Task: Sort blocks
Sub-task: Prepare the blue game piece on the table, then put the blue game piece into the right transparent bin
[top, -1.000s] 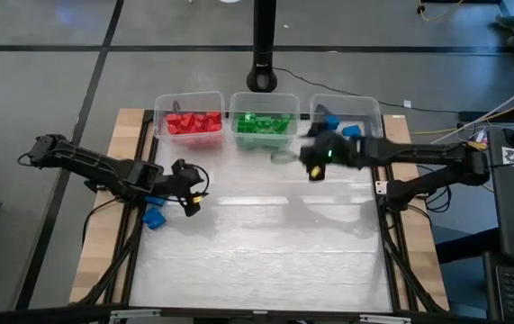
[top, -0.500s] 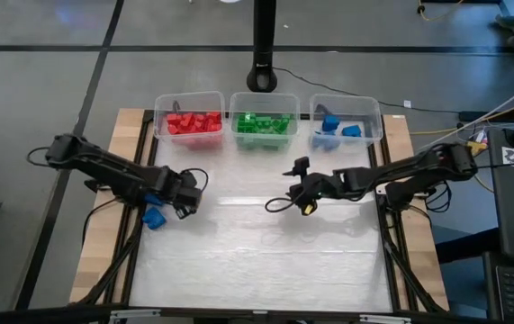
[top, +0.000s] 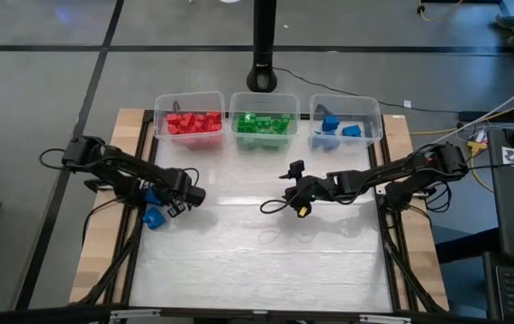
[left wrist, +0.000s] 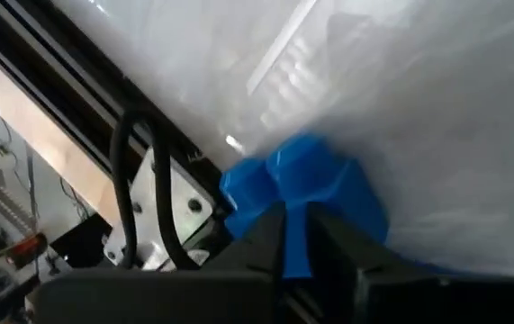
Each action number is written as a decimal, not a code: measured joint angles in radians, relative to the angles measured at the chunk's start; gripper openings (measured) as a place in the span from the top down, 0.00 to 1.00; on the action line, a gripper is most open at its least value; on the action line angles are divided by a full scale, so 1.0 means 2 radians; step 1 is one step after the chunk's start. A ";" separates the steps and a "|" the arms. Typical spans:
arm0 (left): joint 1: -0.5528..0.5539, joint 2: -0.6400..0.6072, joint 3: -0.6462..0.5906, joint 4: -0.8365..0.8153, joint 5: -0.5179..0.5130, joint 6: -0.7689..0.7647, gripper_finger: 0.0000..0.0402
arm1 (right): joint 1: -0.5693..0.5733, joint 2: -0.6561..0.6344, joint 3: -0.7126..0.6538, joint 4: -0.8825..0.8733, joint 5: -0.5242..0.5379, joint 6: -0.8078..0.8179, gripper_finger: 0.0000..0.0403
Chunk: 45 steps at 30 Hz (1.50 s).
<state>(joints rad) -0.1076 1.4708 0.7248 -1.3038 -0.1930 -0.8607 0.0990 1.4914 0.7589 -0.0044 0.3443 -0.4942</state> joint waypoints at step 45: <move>-0.155 -0.074 0.057 0.279 -0.066 0.183 1.00 | -0.001 0.028 0.000 0.168 -0.079 0.037 0.19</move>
<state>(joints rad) -0.4182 1.3219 0.8397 -0.7464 -0.3253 -0.4951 0.0978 1.5469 0.7593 0.3314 0.1869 -0.4201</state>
